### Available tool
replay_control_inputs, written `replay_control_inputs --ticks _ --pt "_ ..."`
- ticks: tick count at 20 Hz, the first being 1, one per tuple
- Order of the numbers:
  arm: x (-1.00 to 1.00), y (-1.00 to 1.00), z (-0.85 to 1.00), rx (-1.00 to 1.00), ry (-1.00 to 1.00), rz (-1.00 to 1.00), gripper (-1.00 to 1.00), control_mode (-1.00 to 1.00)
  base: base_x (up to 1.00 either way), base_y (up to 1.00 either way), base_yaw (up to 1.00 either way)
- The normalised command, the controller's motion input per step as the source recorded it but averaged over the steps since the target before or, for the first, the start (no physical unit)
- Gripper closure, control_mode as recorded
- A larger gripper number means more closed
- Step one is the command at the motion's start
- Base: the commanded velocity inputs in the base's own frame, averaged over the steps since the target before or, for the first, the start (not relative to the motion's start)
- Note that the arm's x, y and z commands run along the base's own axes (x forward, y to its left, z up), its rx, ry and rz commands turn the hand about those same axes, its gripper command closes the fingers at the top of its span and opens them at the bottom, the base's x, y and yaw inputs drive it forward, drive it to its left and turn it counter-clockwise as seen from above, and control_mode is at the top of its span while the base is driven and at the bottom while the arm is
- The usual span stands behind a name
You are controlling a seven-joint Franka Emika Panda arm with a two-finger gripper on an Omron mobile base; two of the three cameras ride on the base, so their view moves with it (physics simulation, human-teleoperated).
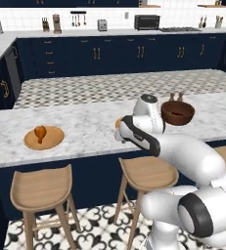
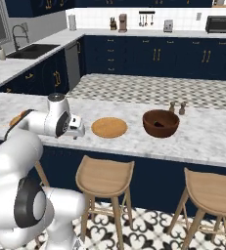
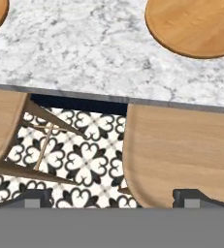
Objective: Pick the chicken drumstick and eggplant from their plates and place them in the bowl. Then put the bowl in the fridge.
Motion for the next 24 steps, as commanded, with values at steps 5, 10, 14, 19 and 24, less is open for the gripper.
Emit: replay_control_inputs --ticks 5,10,14,19,24 --pt "0.00 0.00 0.00 0.00 0.00 0.00 -1.00 1.00 0.38 0.48 -0.04" --pt "0.00 0.00 0.00 0.00 0.00 0.00 -1.00 1.00 0.84 -0.11 0.00" --pt "0.00 0.00 0.00 0.00 0.00 0.00 -1.00 1.00 0.71 -0.02 0.00" --pt "0.18 0.10 0.00 0.00 0.00 0.01 -1.00 -1.00 0.24 0.00 0.00" --pt "0.56 0.91 0.01 0.00 -0.01 0.03 -1.00 -1.00 0.00 0.00 0.00"
